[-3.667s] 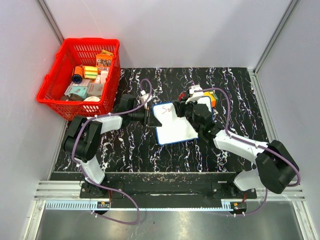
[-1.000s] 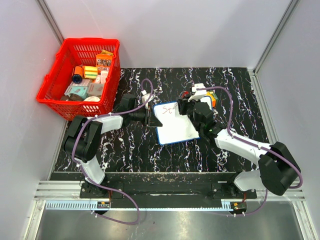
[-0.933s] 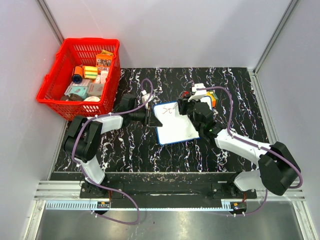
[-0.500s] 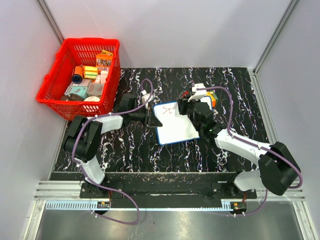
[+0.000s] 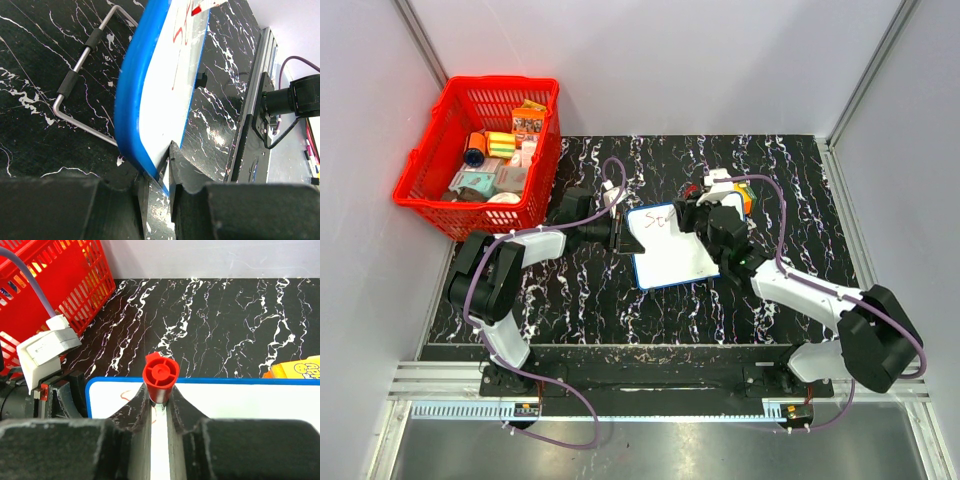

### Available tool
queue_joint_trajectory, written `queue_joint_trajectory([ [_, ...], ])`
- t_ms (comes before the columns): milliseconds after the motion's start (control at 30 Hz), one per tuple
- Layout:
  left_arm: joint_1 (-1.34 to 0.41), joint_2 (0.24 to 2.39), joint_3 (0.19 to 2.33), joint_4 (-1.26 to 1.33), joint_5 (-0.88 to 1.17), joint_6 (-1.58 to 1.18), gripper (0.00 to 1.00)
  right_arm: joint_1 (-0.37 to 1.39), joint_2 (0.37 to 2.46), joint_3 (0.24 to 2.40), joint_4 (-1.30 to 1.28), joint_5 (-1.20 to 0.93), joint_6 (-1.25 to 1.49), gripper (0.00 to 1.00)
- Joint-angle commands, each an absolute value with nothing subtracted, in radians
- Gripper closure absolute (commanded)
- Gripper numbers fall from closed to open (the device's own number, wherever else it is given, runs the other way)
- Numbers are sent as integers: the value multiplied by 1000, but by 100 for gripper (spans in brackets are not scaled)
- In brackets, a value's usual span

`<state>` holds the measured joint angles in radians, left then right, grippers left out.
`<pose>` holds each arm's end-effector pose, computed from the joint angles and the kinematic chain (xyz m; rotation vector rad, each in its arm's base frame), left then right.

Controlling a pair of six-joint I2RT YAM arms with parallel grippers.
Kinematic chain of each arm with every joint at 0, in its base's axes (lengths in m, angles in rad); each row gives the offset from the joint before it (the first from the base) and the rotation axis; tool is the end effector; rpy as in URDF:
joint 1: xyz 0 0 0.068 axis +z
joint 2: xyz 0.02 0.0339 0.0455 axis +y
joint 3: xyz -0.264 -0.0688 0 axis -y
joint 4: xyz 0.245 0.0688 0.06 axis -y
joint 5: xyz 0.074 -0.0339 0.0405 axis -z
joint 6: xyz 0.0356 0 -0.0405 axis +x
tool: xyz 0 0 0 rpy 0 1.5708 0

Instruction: Write a sentence on the whiteboard

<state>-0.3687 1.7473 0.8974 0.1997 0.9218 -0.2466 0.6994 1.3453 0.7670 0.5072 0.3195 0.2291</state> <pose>0.3155 -0.1523 0.1711 0.6673 2.1385 -1.3560 0.2417 0.1887 0.2795 -0.1427 1.6511 0.4473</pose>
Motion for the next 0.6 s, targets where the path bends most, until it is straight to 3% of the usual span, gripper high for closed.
queue_joint_trajectory([
  [0, -387, 1755, 903, 149, 787, -121, 100, 692, 1313, 749, 492, 304, 233, 100],
  [567, -388, 1756, 905, 144, 787, -120, 100, 690, 1308, 750, 502, 336, 241, 100],
])
